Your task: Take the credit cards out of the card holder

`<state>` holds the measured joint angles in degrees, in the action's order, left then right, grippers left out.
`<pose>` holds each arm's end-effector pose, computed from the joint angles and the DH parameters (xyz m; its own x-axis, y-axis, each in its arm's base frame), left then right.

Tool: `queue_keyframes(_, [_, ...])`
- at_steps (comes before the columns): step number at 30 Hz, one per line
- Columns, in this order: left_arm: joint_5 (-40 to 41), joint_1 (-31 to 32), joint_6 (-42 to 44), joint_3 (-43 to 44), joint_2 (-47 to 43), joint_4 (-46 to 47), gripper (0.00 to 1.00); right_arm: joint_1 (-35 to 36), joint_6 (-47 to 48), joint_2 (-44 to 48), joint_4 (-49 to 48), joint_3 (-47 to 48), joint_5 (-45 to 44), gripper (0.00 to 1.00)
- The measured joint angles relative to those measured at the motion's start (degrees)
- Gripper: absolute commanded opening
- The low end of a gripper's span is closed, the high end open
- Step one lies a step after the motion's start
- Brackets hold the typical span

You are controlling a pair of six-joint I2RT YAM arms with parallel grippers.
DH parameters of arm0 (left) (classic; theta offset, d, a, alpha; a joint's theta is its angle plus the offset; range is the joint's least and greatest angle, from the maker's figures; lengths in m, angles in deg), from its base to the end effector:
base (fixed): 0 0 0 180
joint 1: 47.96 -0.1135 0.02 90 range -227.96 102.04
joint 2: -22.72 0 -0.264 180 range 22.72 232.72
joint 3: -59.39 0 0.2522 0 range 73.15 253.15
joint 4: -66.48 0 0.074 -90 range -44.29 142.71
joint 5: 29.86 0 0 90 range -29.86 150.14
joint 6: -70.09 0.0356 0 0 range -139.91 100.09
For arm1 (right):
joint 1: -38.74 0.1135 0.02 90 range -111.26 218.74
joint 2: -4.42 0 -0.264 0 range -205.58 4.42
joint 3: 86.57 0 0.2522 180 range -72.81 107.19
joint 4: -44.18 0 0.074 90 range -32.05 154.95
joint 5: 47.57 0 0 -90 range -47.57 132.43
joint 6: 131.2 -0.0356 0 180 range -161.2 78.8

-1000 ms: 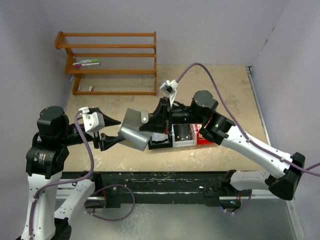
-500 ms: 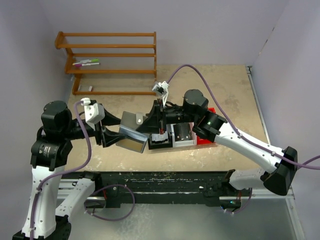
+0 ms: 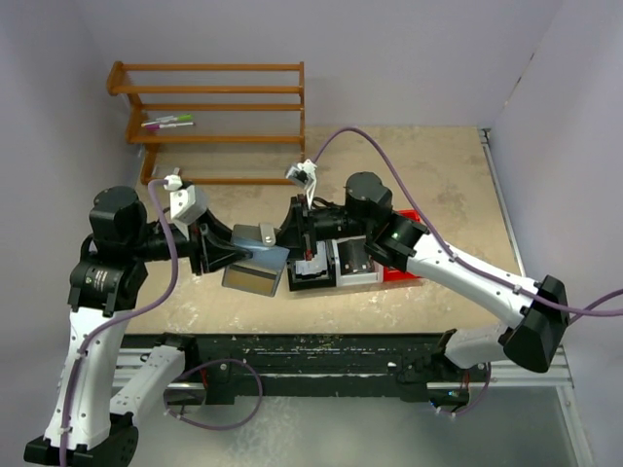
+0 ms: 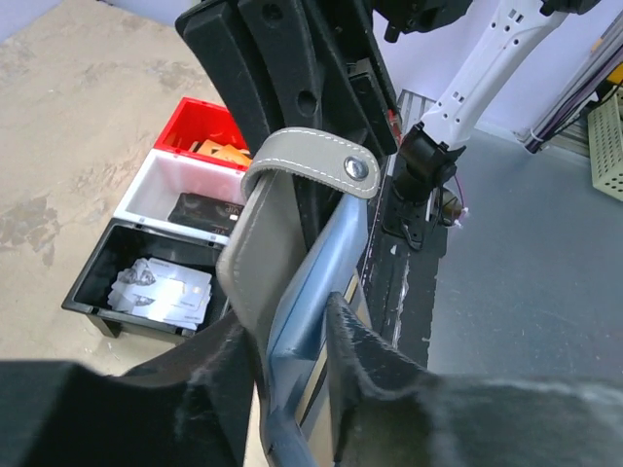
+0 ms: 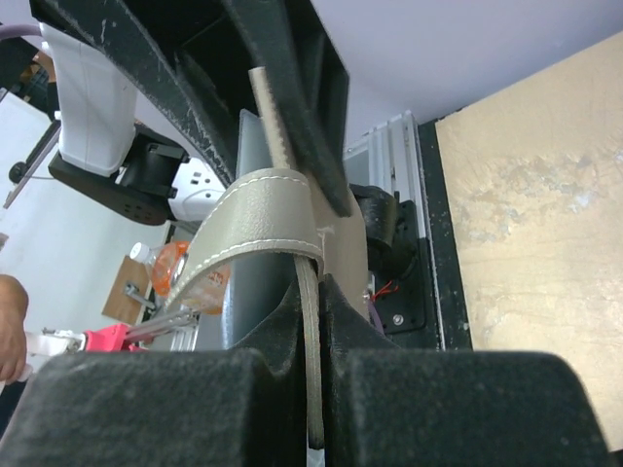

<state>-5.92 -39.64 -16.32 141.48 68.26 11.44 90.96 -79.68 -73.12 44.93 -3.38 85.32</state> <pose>0.1156 -0.0498 0.4241 -0.2558 0.0631 -0.9647 0.9342 0.2727 -0.2299 0.1731 0.2628 0.4047 -0.5779 -0.0013 -0.8161 -0.8111 -0.1102 0.5745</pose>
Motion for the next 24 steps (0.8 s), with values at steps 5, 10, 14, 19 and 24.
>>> queue_keyframes(5, [-0.42, -0.04, -1.29, -0.74, -0.11, 1.01, 0.01, -0.17, 0.02, -0.92, -0.15, 0.26, 1.05, 0.00])
queue_keyframes(10, [-1.31, -0.04, -1.64, -0.85, -0.07, 1.01, 0.00, -0.57, -0.37, -0.98, -0.07, 0.35, 1.51, 0.63])
queue_keyframes(14, [-3.04, 0.09, -4.35, -0.85, -0.11, 1.81, 0.00, -2.40, -0.35, -0.94, 0.68, 0.44, -0.07, 0.91])
queue_keyframes(19, [-3.37, 0.07, -7.67, -0.83, 1.44, 2.21, 0.00, -6.29, -0.61, 1.88, 0.70, 0.39, -0.50, 1.00])
queue_keyframes(24, [-2.51, 0.07, -10.71, -0.66, 3.91, 2.29, 0.00, -9.14, -0.68, 9.20, -0.42, -0.13, 1.03, 1.00])
